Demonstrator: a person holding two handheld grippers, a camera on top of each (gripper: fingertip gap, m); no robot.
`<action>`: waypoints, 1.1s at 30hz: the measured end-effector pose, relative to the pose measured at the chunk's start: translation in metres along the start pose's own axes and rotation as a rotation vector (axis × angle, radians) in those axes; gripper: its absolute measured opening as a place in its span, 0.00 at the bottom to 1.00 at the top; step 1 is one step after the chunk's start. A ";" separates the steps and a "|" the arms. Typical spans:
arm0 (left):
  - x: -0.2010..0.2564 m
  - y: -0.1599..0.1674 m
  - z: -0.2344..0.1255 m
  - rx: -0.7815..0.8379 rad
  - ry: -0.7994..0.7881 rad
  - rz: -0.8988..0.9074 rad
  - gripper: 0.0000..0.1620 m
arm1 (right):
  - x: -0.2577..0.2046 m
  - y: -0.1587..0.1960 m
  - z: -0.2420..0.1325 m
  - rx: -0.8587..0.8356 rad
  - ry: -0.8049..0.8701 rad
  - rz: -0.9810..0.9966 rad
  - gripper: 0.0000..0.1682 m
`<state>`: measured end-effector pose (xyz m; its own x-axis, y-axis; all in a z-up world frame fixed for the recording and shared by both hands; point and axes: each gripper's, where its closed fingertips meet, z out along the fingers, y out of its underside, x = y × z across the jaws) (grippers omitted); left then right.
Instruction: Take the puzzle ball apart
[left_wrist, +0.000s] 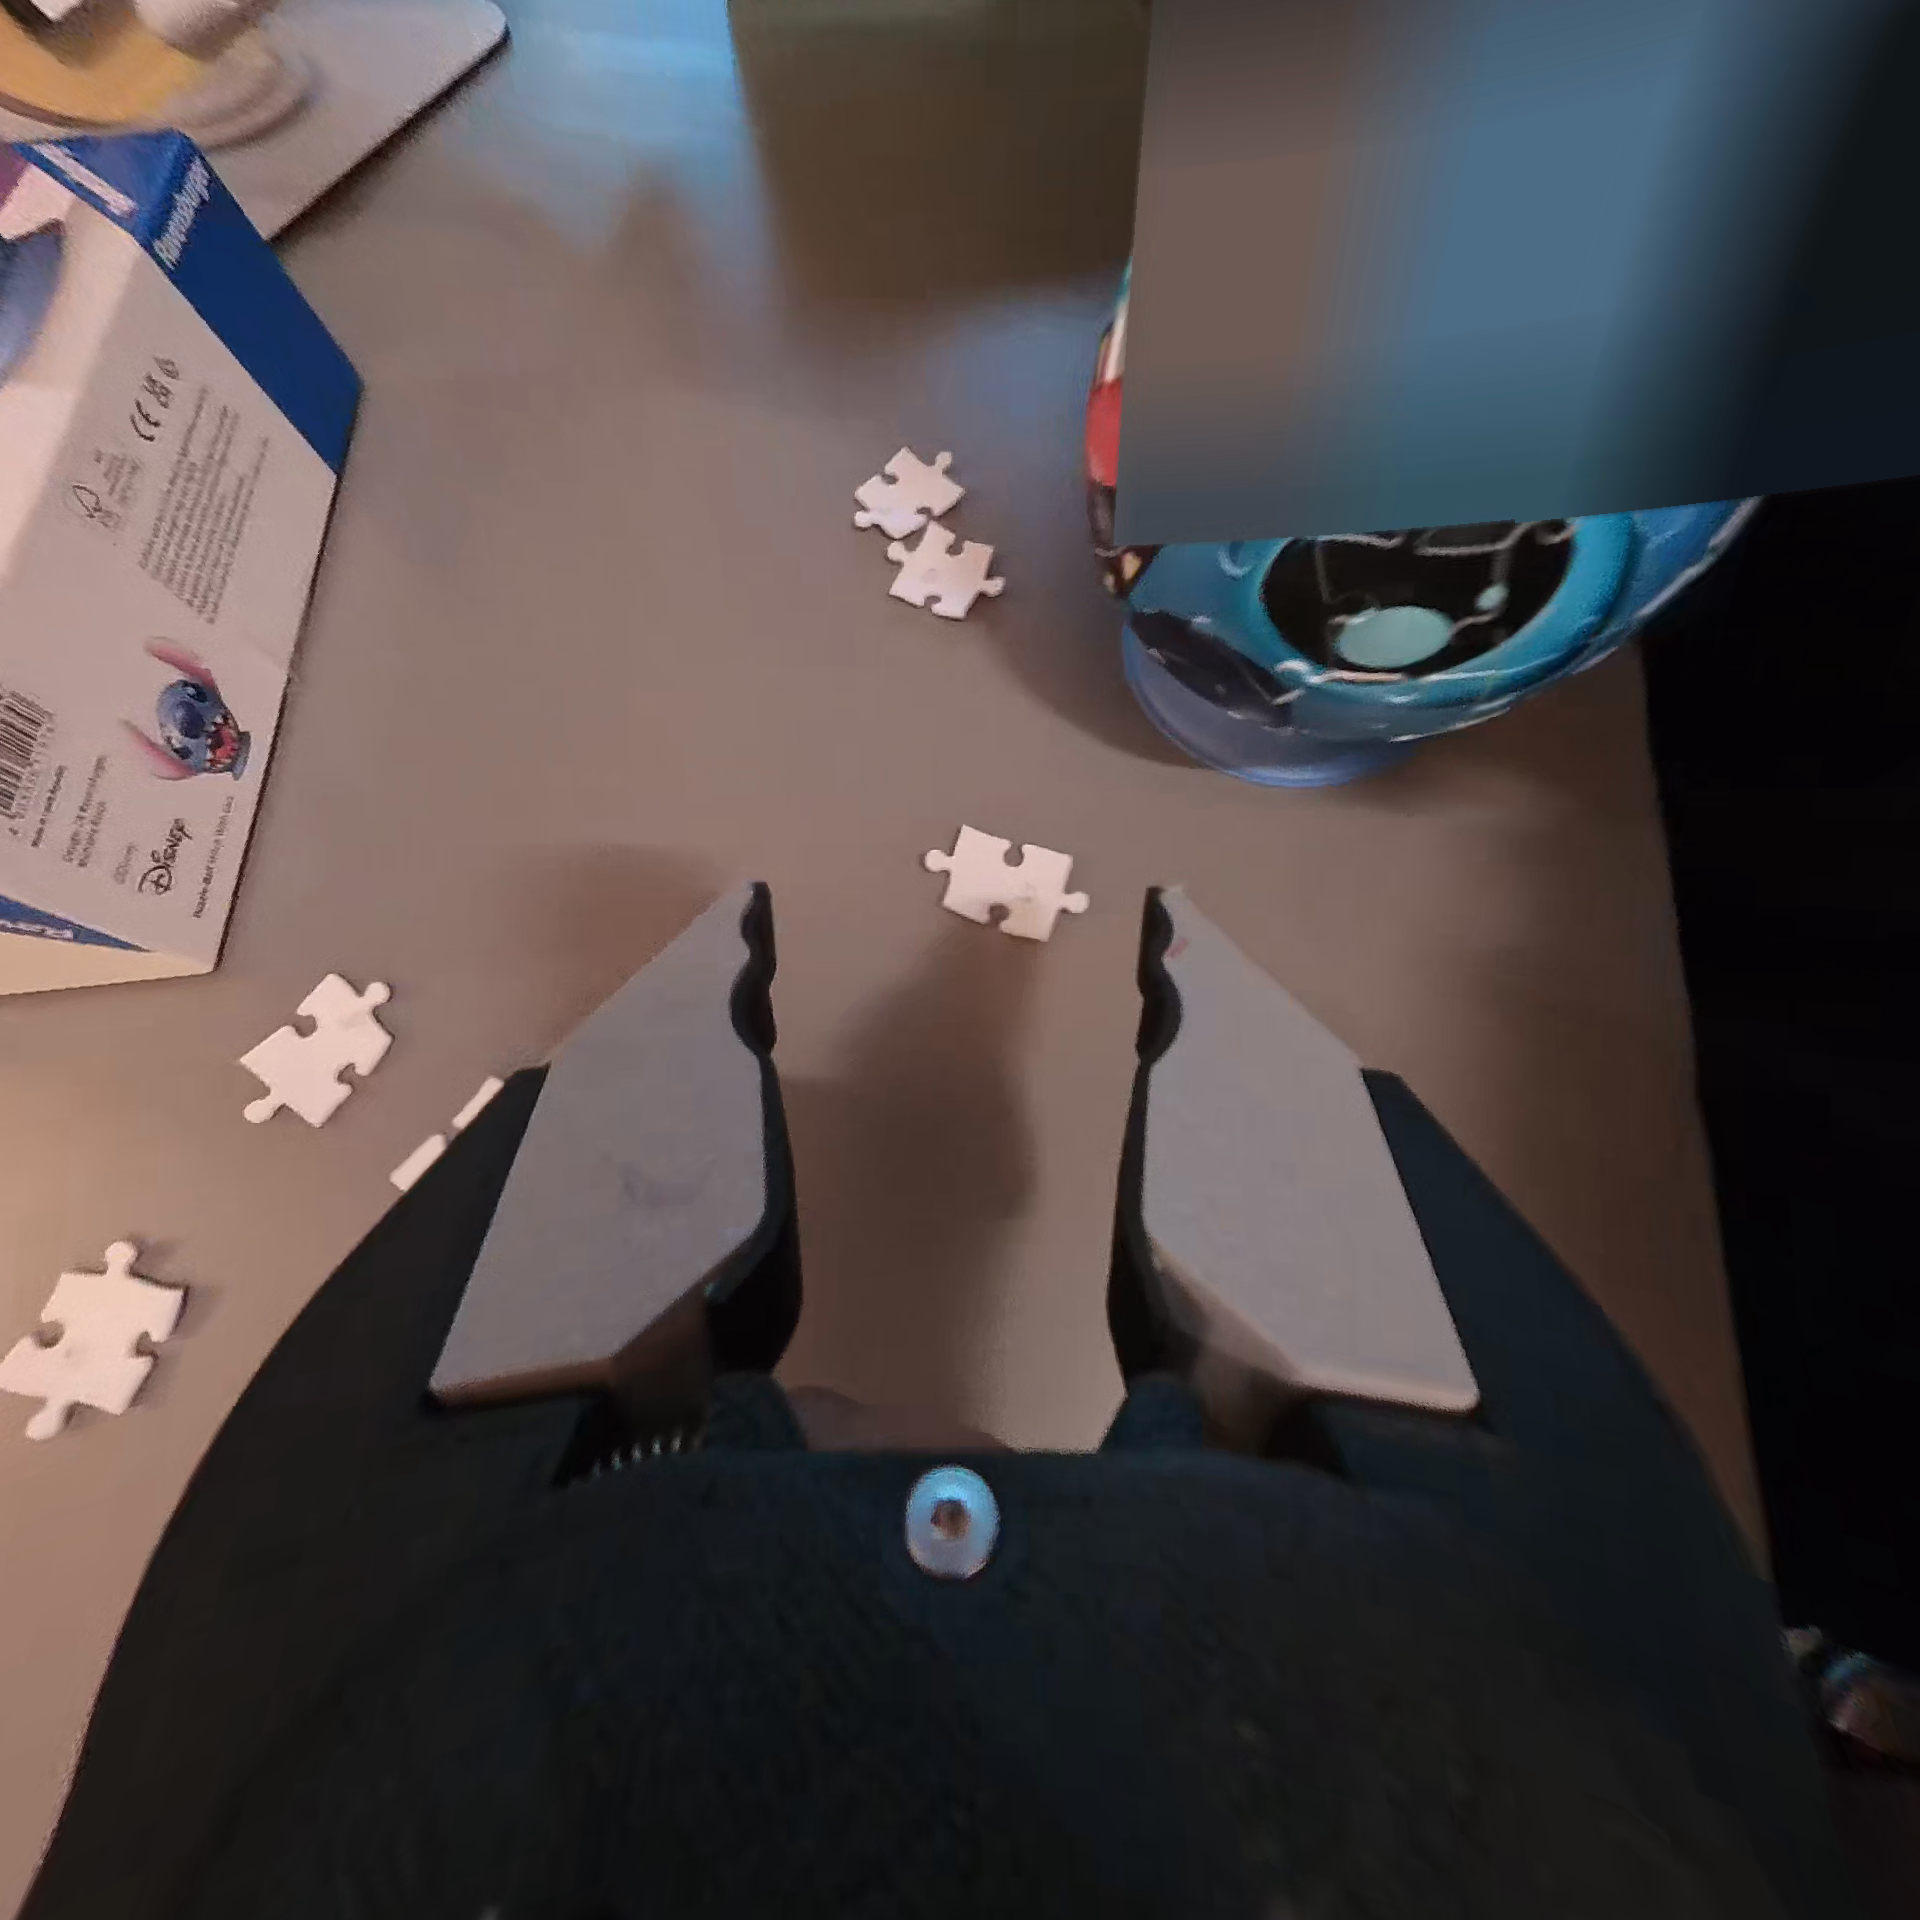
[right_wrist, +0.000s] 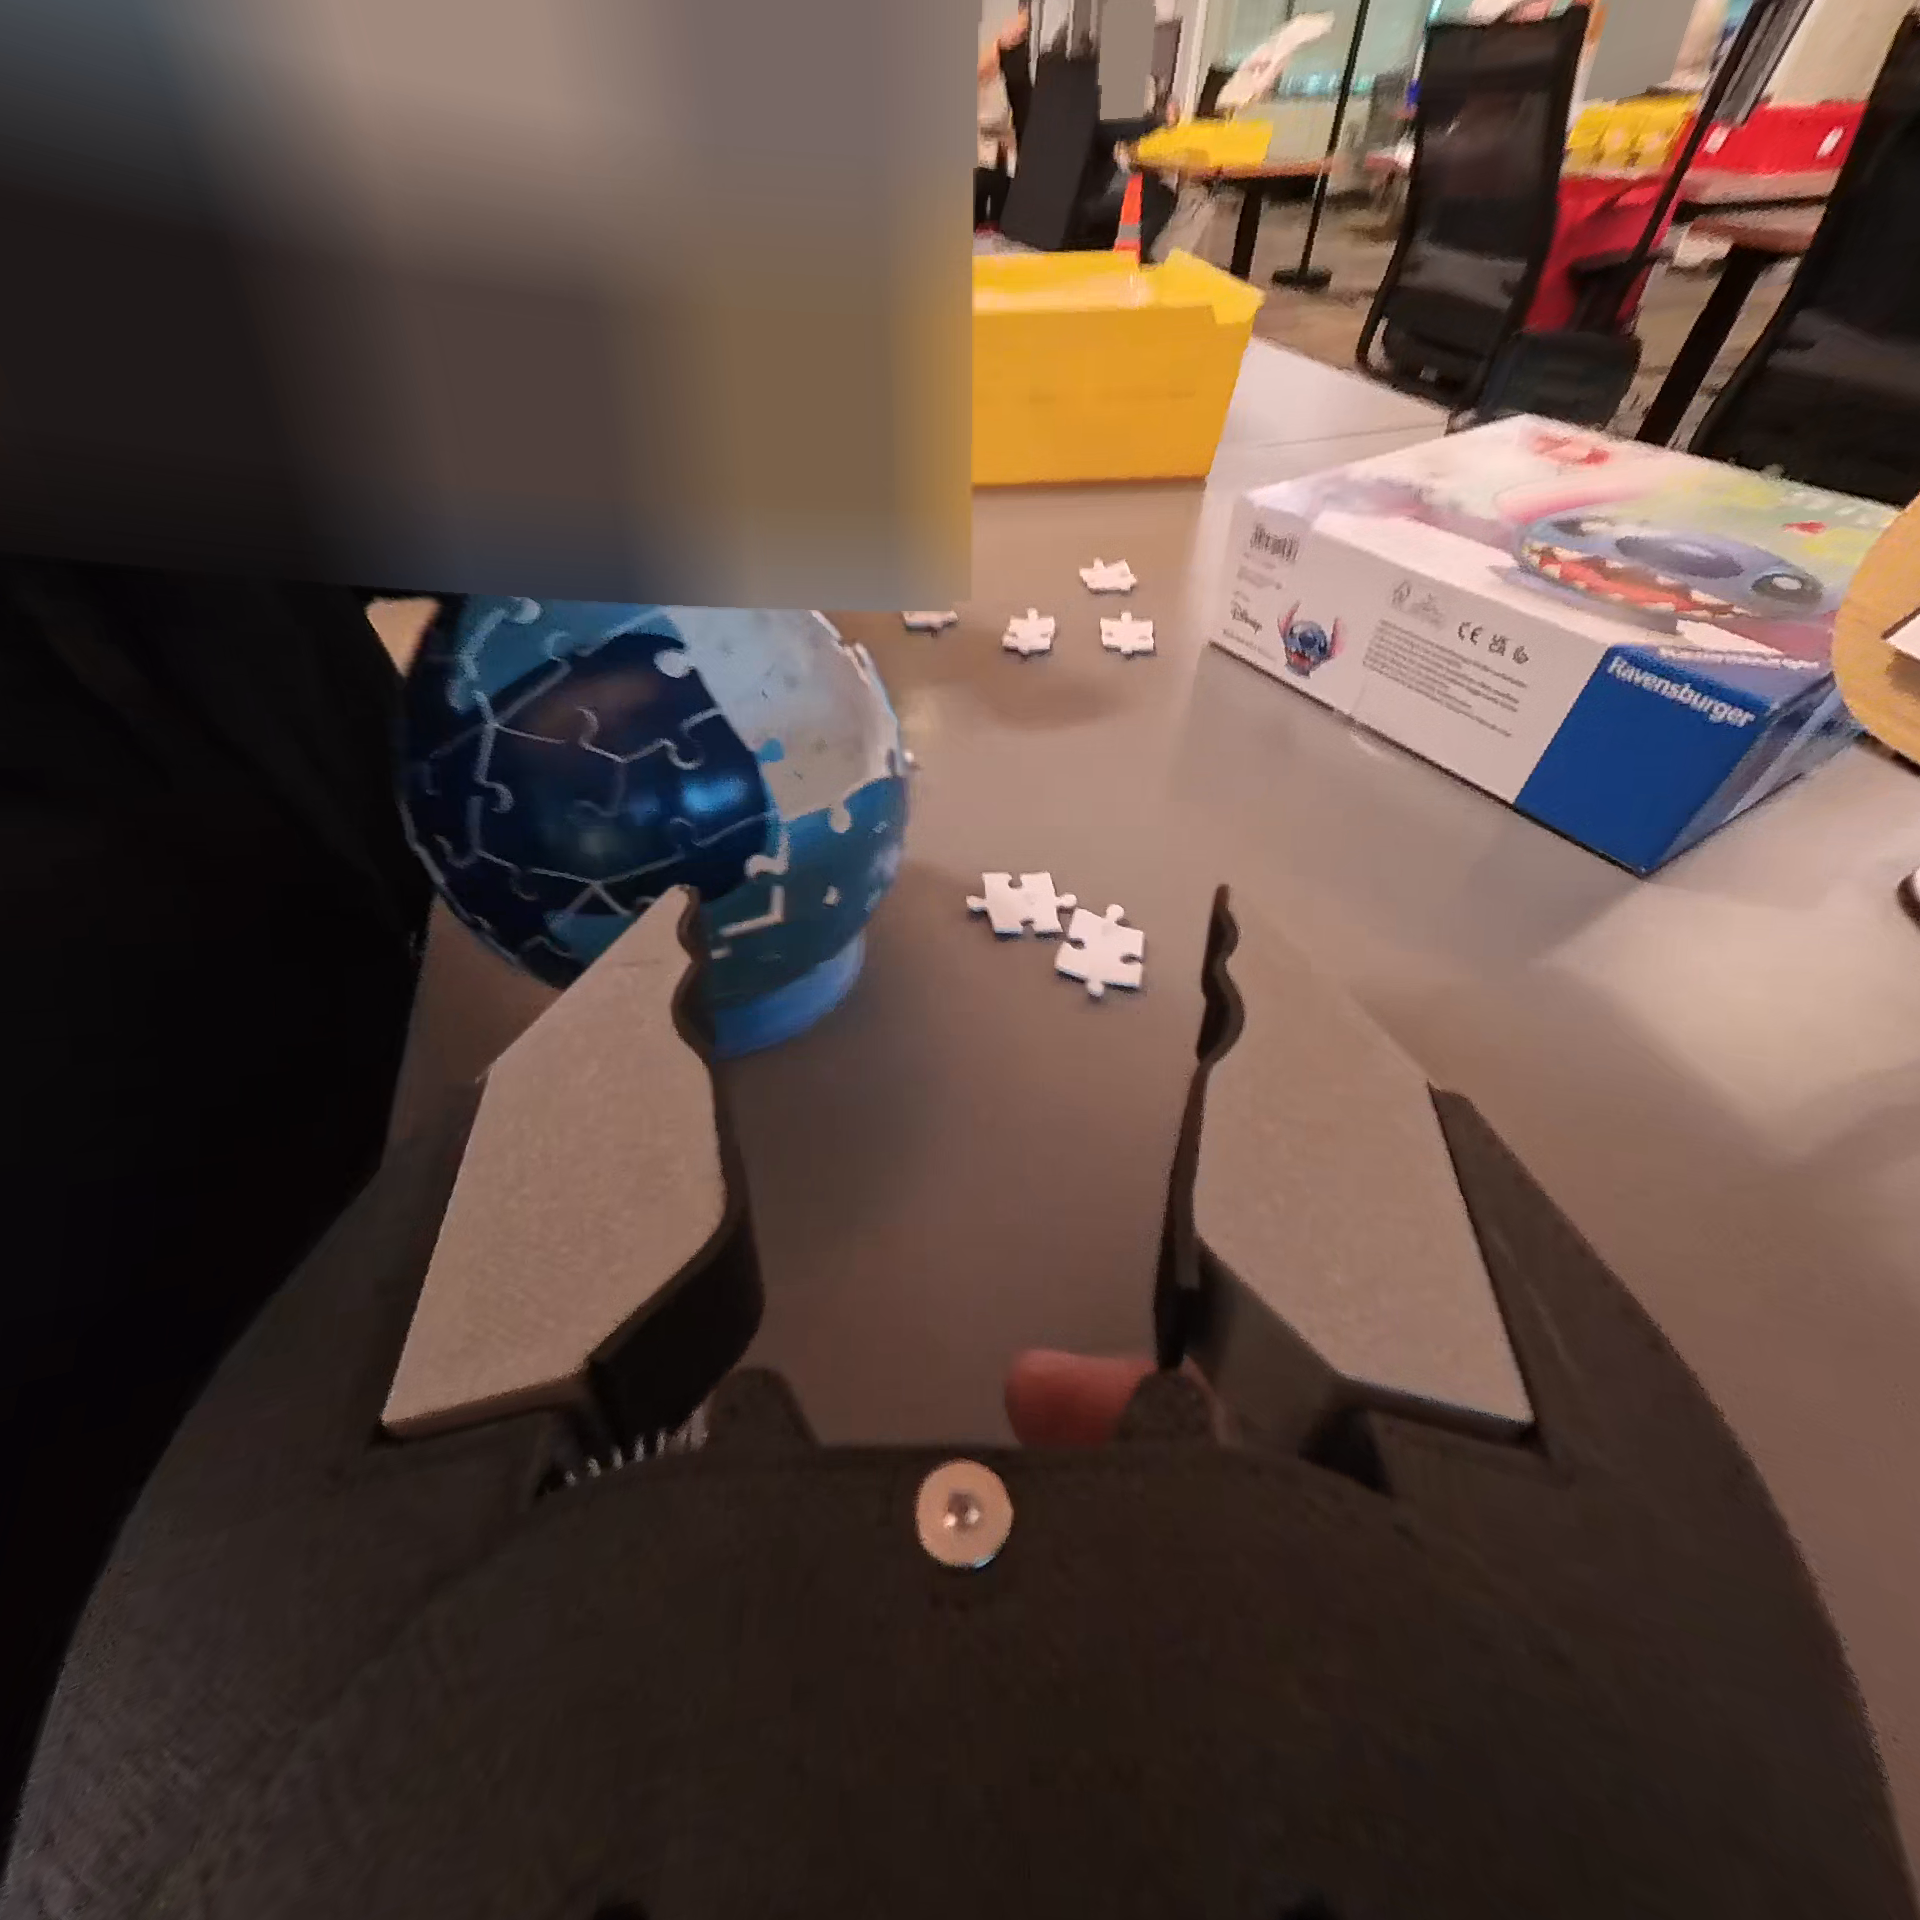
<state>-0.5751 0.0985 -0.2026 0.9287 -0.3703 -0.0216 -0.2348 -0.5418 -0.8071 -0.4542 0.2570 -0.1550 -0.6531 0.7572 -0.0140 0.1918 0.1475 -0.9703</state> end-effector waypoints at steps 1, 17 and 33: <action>-0.004 0.003 0.004 -0.012 -0.006 0.010 0.42 | 0.006 0.003 0.003 -0.034 -0.003 0.000 0.53; -0.129 0.033 -0.080 0.116 -0.490 -0.254 0.37 | 0.048 0.044 0.043 -0.209 -0.030 0.090 0.35; -0.170 0.089 -0.090 0.031 -0.651 -0.501 0.31 | 0.057 0.036 0.037 -0.139 -0.001 0.139 0.37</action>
<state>-0.7795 0.0452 -0.2181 0.9040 0.4272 0.0155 0.2513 -0.5019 -0.8276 -0.5116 0.2820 -0.1996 -0.6141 0.7757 -0.1458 0.3795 0.1283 -0.9163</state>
